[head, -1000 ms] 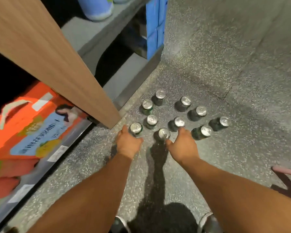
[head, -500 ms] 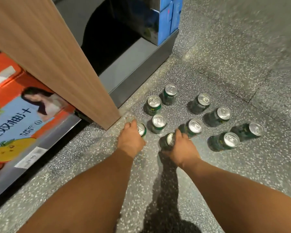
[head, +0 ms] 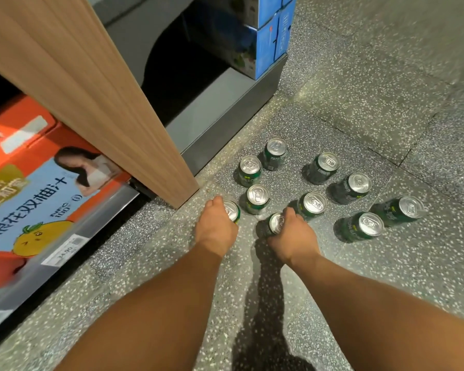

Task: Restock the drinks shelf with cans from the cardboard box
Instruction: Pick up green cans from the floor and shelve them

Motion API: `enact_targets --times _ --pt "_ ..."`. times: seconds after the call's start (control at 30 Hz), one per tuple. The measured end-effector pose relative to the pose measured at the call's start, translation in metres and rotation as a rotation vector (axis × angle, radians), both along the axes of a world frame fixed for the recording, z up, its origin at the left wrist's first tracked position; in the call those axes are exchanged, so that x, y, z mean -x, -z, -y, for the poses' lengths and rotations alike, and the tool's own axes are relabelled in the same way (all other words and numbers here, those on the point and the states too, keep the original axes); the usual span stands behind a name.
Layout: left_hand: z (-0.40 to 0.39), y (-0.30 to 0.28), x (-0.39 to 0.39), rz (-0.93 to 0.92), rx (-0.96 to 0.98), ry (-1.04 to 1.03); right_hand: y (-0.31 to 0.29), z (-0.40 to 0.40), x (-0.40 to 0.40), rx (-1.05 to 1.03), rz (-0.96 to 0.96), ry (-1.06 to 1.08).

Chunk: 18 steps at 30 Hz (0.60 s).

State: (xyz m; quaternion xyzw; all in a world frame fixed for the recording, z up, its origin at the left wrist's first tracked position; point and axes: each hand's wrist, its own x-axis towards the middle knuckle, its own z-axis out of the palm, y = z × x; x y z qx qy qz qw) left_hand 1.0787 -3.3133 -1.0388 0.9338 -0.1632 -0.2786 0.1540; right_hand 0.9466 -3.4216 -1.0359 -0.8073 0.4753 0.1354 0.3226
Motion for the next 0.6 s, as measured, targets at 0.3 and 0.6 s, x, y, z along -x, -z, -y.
enact_targets --times 0.3,0.6 --pt "-0.029 -0.246 0.044 -0.090 0.060 -0.134 -0.234 -0.036 0.012 -0.005 0.155 0.134" --pt "-0.042 -0.581 0.050 0.051 0.293 -0.289 -0.566 -0.052 0.006 0.010 0.405 0.118"
